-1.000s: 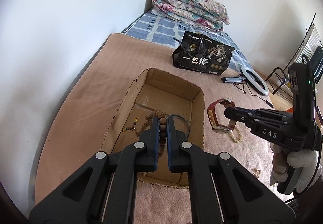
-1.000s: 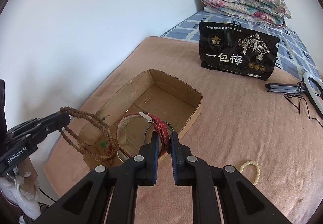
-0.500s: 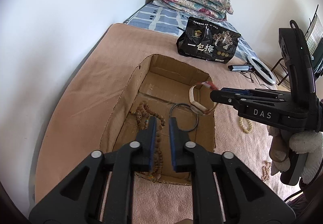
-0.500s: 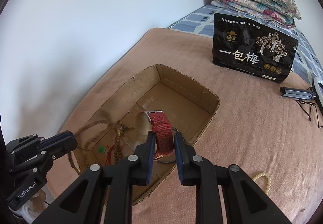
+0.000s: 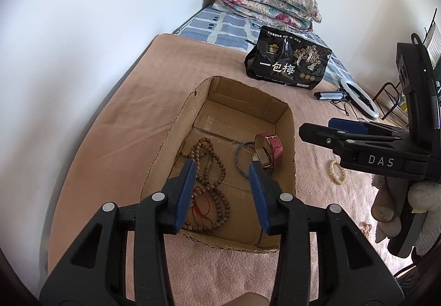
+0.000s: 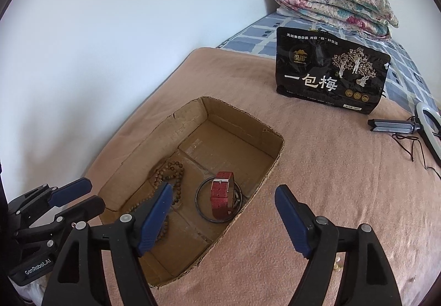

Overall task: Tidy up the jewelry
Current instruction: 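Open both grippers to drop the beads and watch into the box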

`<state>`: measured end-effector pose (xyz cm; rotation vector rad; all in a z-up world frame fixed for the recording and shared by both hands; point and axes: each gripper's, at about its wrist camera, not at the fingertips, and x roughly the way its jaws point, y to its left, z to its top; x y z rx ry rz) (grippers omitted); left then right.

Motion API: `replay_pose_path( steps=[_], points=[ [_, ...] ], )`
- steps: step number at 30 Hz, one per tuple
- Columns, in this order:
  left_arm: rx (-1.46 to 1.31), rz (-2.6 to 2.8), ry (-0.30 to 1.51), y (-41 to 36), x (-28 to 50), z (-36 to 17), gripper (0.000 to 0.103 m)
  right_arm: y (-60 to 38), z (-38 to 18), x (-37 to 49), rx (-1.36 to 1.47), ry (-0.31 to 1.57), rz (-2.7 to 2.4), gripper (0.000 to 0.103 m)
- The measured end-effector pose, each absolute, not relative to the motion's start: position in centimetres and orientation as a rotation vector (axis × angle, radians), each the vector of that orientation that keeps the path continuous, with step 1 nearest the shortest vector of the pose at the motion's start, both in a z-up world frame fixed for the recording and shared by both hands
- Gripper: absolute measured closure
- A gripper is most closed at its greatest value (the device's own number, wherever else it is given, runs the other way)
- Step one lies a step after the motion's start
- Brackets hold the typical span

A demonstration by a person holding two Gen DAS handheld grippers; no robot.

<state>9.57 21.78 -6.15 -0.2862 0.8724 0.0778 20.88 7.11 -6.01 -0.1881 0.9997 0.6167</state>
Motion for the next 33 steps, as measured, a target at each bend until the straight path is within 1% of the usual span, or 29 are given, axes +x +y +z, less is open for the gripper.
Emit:
replay_pose_path(
  steps=[3, 8, 13, 17, 24, 28, 33],
  points=[
    [-0.282, 0.082, 0.872, 21.7, 9.6, -6.0, 0.062, 6.9, -5.7, 20.6, -0.196, 0.989, 0.615, 0.022],
    [-0.279, 0.084, 0.866, 21.7, 9.7, -5.9, 0.062, 6.3, -4.9, 20.0, -0.205, 0.952, 0.61, 0.015],
    [-0.257, 0.097, 0.815, 21.4, 9.4, -5.1, 0.062, 5.2, -4.1, 19.0, -0.226, 0.914, 0.586, 0.012],
    [-0.239, 0.078, 0.818, 20.7, 9.4, -4.8, 0.062, 3.7, -3.6, 18.3, -0.246, 0.89, 0.557, 0.008],
    [-0.196, 0.038, 0.843, 18.3, 9.5, -4.7, 0.062, -1.5, -2.4, 17.7, -0.204, 0.883, 0.515, 0.006],
    [-0.185, 0.016, 0.841, 16.9, 9.6, -4.5, 0.057, -5.6, -1.5, 17.5, -0.156, 0.873, 0.462, 0.005],
    [-0.173, -0.018, 0.842, 14.9, 9.8, -4.2, 0.057, -10.4, -0.6, 16.8, -0.128, 0.864, 0.403, 0.005]
  ],
)
